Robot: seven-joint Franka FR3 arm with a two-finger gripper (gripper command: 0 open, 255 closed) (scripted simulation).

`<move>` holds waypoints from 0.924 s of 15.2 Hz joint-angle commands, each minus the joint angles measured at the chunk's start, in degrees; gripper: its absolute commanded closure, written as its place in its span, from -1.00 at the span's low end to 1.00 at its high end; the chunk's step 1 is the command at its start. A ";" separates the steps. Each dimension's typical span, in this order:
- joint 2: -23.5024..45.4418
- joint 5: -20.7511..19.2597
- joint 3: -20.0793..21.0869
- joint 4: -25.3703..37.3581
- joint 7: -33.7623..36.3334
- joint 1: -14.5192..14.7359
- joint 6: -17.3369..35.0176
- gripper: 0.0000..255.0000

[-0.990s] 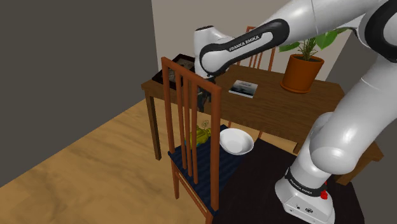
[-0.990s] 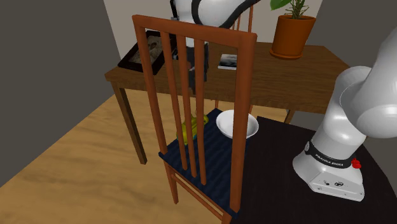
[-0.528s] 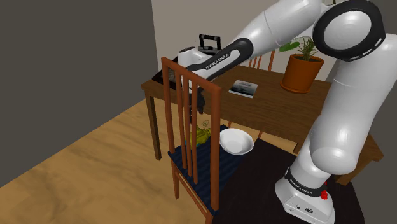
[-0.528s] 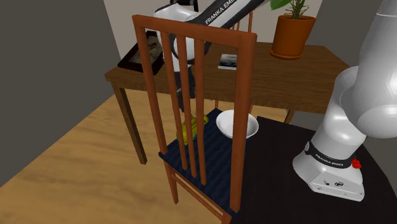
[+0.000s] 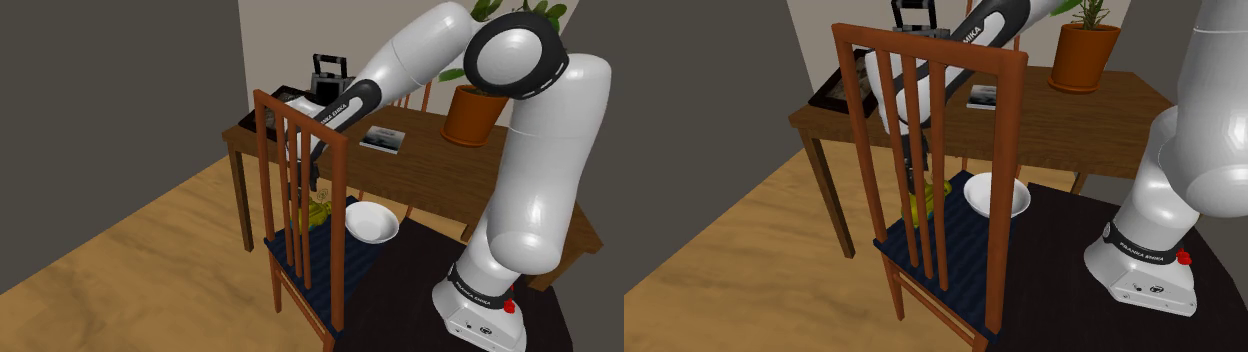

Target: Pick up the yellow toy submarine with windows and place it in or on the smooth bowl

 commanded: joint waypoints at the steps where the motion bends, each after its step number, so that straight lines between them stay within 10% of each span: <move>1: 0.58 -0.11 -0.05 -0.47 0.07 -0.02 1.08 -1.00; 8: 0.59 -0.11 -0.05 -0.45 0.08 -0.01 1.07 -1.00; 9: 0.59 -0.11 -0.05 -0.45 0.08 -0.01 1.07 1.00; 14: 0.61 -0.12 -0.05 -0.44 0.07 -0.02 1.07 1.00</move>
